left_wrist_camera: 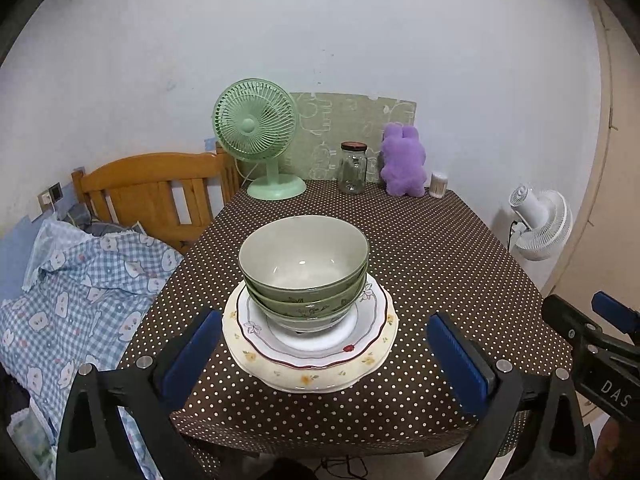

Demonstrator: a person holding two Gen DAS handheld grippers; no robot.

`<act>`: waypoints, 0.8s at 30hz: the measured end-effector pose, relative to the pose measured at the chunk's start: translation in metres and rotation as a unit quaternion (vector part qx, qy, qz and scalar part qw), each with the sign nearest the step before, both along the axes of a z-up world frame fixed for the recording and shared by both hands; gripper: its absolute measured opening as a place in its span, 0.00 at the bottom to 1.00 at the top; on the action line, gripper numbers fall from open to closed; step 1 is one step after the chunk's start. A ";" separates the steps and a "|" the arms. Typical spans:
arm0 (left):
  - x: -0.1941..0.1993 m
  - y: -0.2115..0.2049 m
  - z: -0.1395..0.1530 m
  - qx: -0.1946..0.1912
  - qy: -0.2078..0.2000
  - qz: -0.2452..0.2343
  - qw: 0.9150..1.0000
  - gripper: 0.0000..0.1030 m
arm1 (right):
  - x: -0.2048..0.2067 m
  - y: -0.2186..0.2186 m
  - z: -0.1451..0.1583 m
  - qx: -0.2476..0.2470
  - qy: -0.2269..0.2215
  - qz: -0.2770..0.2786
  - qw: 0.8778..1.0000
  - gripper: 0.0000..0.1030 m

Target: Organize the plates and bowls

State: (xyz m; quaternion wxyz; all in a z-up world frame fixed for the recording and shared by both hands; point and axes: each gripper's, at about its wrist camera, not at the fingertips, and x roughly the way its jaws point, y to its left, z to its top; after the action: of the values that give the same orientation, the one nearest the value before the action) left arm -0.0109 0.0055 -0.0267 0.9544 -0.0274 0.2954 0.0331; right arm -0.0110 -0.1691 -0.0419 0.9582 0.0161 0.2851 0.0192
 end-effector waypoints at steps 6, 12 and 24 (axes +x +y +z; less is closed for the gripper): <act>-0.002 0.003 0.001 -0.003 0.000 0.000 1.000 1.00 | 0.000 0.004 0.001 -0.002 0.003 0.003 1.000 0.86; -0.002 0.005 0.003 -0.005 0.002 0.002 1.000 1.00 | -0.003 0.011 0.003 -0.012 0.005 0.010 1.000 0.86; -0.003 0.005 0.004 -0.011 0.001 -0.002 1.000 1.00 | -0.001 0.018 0.002 -0.019 0.016 0.012 1.000 0.86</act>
State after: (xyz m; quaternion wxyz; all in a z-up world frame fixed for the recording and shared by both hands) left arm -0.0141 0.0101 -0.0225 0.9537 -0.0370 0.2972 0.0278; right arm -0.0118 -0.1512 -0.0394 0.9532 -0.0049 0.3012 0.0255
